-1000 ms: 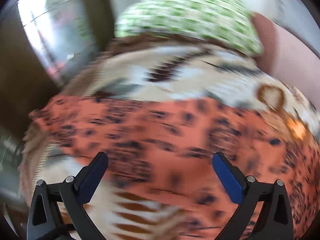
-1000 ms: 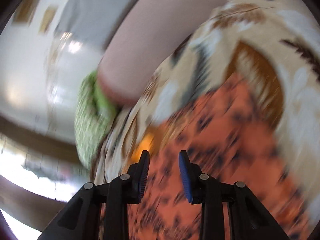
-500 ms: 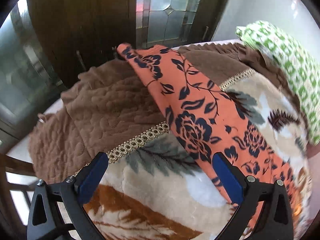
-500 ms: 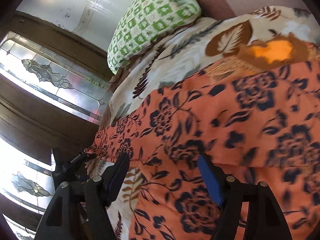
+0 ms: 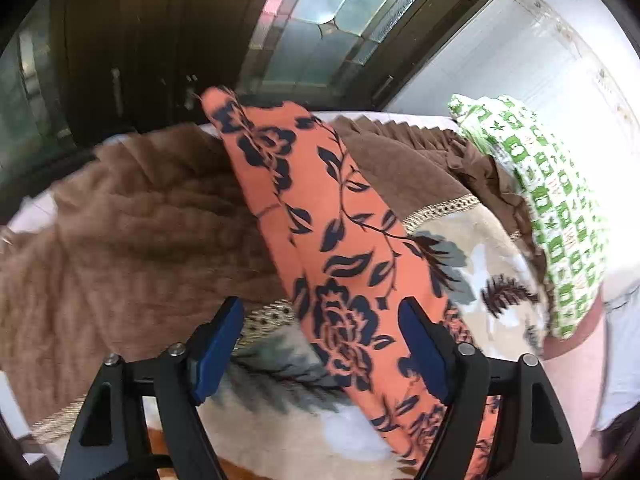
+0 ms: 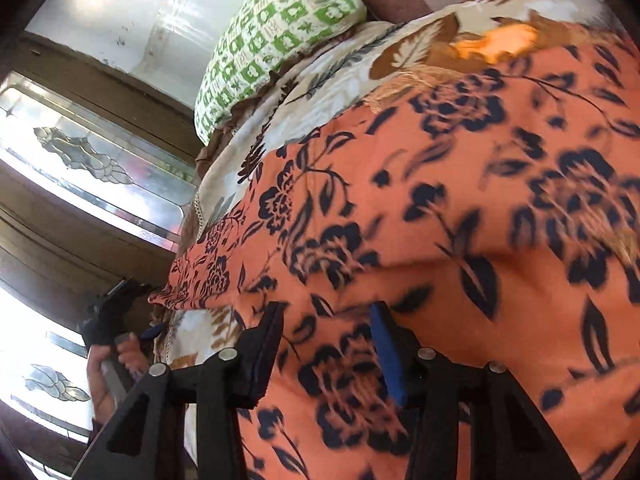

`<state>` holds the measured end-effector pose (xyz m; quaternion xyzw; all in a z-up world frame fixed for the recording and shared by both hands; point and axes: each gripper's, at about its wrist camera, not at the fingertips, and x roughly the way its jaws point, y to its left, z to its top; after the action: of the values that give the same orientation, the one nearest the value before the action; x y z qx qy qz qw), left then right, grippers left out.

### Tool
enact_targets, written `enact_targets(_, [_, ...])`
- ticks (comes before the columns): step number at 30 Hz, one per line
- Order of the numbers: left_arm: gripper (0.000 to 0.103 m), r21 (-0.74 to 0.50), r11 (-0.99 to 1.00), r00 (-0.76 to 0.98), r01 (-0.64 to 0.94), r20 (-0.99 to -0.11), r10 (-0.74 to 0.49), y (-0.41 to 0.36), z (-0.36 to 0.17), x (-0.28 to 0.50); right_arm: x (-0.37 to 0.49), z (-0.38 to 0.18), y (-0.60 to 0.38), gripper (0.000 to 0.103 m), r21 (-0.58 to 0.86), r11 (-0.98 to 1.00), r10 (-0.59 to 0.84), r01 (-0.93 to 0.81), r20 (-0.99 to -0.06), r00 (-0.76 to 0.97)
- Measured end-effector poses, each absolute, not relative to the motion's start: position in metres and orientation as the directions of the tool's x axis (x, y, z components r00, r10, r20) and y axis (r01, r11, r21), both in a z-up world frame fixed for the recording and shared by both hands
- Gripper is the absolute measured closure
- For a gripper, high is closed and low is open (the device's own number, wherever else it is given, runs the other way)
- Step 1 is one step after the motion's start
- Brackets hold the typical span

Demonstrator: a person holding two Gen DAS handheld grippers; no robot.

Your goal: Fold small clothes

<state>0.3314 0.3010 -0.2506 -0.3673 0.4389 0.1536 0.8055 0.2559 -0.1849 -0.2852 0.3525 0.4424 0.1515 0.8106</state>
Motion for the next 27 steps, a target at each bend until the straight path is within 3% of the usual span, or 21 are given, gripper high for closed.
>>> enact_targets(7, [0.042, -0.429, 0.715, 0.564, -0.552, -0.824, -0.059, 0.295, -0.261, 0.361, 0.252, -0.298, -0.197, 0.054, 0.771, 0.634, 0.616, 0.057, -0.548, 0.566])
enact_targets(10, [0.054, -0.401, 0.715, 0.553, -0.572, -0.833, -0.024, 0.293, -0.265, 0.367, 0.255, -0.300, -0.198, 0.054, 0.782, 0.620, 0.631, 0.056, -0.541, 0.556])
enact_targets(14, [0.083, -0.326, 0.724, 0.525, -0.608, -0.849, 0.059, 0.291, -0.269, 0.377, 0.258, -0.302, -0.200, 0.054, 0.800, 0.598, 0.651, 0.059, -0.527, 0.547])
enact_targets(17, [0.095, -0.289, 0.730, 0.526, -0.619, -0.843, 0.112, 0.285, -0.266, 0.377, 0.259, -0.303, -0.202, 0.054, 0.812, 0.579, 0.660, 0.066, -0.515, 0.546])
enact_targets(22, [0.097, -0.273, 0.827, 0.637, -0.491, -0.760, 0.127, 0.242, -0.226, 0.377, 0.257, -0.301, -0.216, 0.054, 0.851, 0.519, 0.669, 0.083, -0.465, 0.579])
enact_targets(27, [0.097, -0.226, 0.945, 0.744, -0.236, -0.668, 0.026, 0.152, -0.179, 0.369, 0.244, -0.286, -0.257, 0.053, 0.878, 0.467, 0.595, 0.105, -0.400, 0.697])
